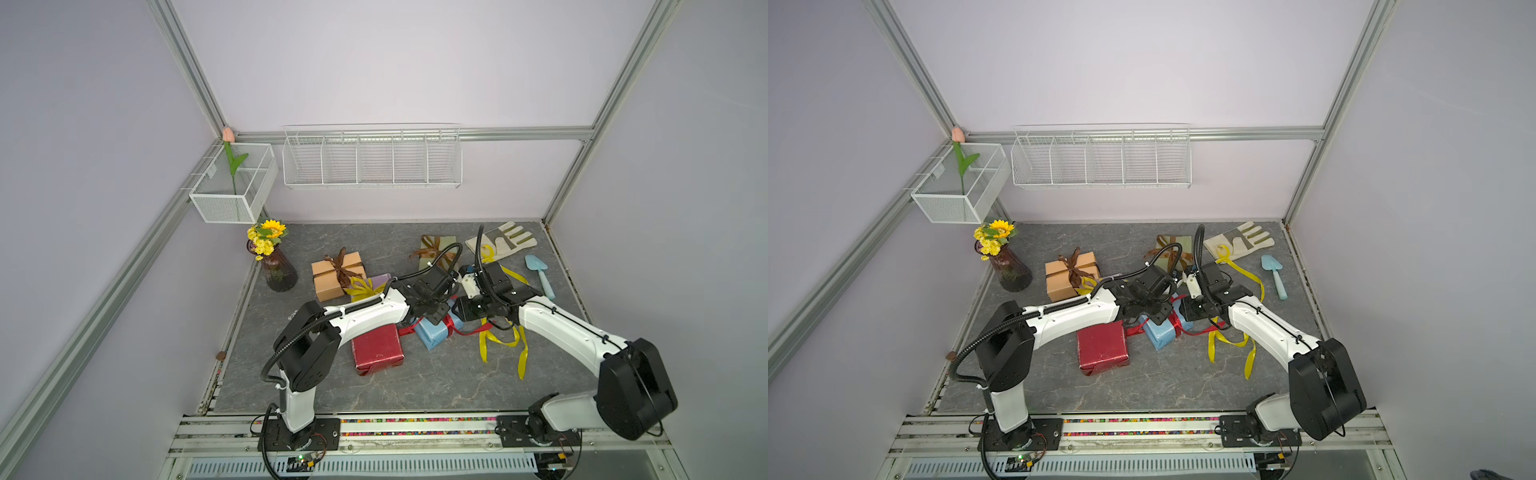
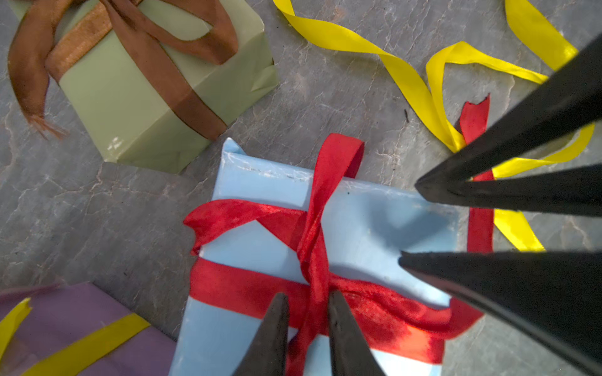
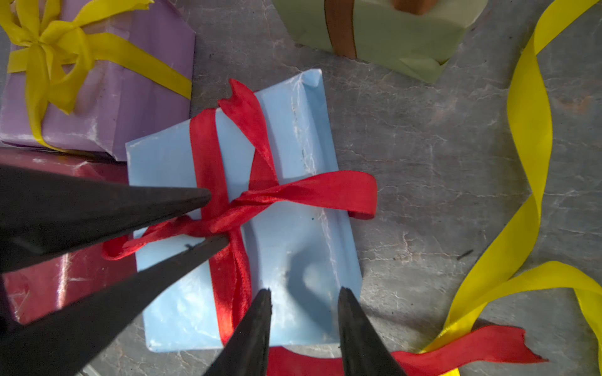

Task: Untie the ribbon bows on the gift boxes
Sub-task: Untie the ribbon from the gift box.

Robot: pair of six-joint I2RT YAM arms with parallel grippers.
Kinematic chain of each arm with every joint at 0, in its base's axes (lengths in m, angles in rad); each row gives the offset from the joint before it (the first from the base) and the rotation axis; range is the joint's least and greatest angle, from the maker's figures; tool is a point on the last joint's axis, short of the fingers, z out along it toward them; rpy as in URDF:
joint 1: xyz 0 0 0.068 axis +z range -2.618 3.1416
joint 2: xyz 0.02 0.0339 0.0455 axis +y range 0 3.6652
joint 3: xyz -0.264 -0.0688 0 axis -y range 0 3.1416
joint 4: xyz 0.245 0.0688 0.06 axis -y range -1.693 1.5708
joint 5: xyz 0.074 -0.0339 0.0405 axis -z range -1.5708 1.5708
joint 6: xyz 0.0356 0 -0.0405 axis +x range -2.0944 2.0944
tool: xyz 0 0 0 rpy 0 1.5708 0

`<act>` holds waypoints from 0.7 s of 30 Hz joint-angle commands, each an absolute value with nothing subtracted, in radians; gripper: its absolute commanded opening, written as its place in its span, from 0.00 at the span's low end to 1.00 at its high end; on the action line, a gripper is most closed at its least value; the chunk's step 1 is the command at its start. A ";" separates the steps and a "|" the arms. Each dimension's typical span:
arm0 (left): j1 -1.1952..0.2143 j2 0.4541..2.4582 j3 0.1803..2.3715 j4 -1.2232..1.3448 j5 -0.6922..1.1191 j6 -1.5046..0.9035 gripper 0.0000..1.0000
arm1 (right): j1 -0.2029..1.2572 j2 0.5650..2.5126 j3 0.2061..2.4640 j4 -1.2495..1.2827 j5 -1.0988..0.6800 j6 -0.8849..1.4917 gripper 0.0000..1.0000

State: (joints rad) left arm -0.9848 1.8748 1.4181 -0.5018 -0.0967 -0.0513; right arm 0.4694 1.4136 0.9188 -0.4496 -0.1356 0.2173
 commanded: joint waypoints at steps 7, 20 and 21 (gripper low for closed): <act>-0.989 1.765 1.398 -0.549 -0.135 -0.098 0.00 | 0.476 1.481 0.928 -0.408 -0.153 0.236 0.37; -0.987 1.373 1.111 -0.568 -0.317 -0.304 0.00 | 0.477 1.521 0.948 -0.413 -0.150 0.232 0.36; -0.988 1.334 1.080 -0.573 -0.335 -0.329 0.00 | 0.478 1.524 0.949 -0.411 -0.150 0.232 0.36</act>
